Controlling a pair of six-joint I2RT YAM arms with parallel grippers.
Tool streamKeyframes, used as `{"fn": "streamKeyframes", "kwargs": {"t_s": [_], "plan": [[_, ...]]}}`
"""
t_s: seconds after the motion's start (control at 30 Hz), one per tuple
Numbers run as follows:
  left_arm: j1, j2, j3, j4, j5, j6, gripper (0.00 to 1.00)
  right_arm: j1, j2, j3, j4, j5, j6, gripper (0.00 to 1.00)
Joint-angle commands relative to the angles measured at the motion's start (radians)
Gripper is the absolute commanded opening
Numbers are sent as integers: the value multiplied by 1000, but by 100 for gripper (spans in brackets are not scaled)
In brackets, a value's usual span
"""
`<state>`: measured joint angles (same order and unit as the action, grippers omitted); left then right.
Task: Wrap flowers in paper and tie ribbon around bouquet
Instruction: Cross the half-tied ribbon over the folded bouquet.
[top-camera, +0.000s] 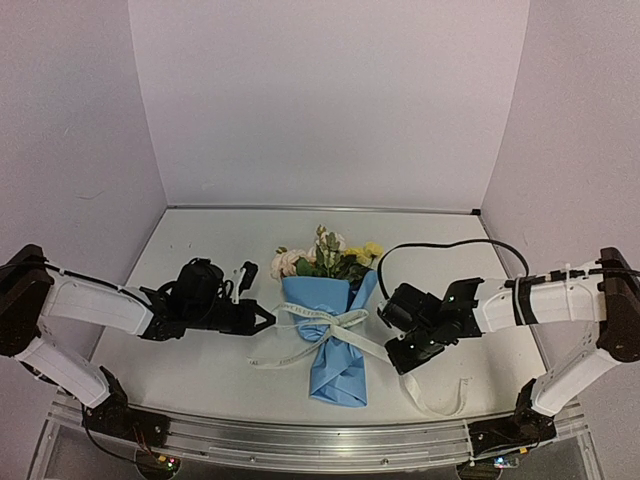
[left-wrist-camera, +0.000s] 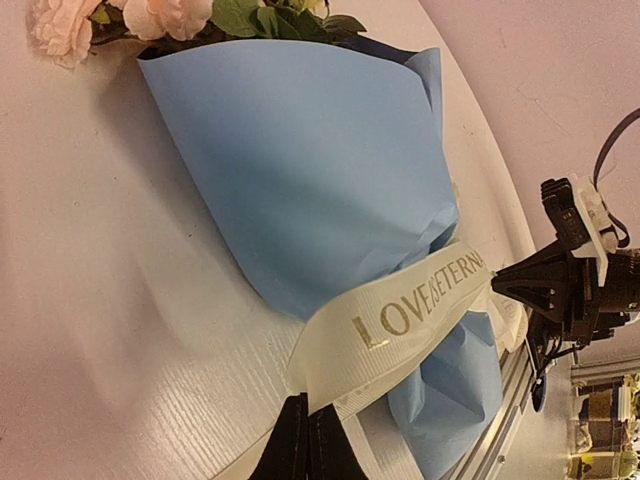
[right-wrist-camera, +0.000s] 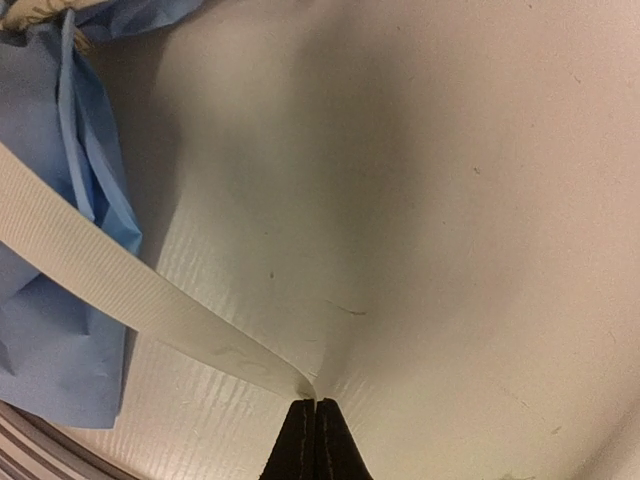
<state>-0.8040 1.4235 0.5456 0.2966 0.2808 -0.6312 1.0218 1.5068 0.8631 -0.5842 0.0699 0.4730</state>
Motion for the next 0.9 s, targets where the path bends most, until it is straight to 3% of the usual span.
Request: {"fn": "streamKeyframes", "kwargs": {"t_s": [0.0, 0.13, 0.43, 0.63, 0.87], "plan": [[5, -36, -16, 4, -64, -29, 0, 2, -39, 19, -73, 121, 15, 0], [6, -51, -41, -20, -122, -67, 0, 1, -35, 41, -83, 197, 14, 0], [6, -32, -58, -15, -129, -103, 0, 1, 38, 172, -20, 183, -28, 0], [6, -81, -38, -36, -116, -93, 21, 2, 96, 186, 50, 119, -54, 0], [6, -303, 41, -290, -223, -19, 40, 8, 36, 101, 146, 38, -51, 0]]}}
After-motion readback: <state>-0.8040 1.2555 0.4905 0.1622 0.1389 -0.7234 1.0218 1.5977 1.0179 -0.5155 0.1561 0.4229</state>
